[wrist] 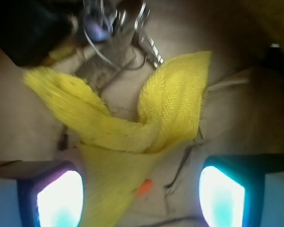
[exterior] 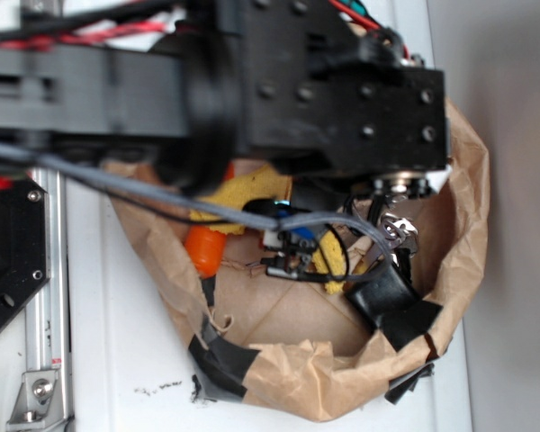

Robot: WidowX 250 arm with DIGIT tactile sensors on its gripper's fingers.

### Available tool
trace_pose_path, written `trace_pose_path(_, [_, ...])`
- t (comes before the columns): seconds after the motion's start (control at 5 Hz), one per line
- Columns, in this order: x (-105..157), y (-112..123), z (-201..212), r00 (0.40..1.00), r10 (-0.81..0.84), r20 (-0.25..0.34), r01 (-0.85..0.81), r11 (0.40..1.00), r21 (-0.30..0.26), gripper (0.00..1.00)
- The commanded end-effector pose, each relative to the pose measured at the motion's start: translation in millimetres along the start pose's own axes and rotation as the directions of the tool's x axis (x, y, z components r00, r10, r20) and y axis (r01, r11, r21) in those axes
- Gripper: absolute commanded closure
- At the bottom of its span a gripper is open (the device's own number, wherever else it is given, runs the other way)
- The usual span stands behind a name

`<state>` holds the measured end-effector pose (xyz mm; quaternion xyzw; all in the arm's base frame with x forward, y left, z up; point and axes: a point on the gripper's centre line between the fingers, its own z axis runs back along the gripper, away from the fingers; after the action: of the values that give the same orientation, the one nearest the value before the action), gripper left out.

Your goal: Grab the yellow cloth.

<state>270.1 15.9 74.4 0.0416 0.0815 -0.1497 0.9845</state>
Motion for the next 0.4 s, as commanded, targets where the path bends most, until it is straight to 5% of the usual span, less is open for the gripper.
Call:
trace_pose_path(0.0, [20,5,-35,0.965,-0.22,-0.141,0.214,0.975,-0.054,0.0])
trace_pose_path(0.2, [18,17,-52,0.947,-0.233,-0.219,0.235,0.972,-0.018,0.04])
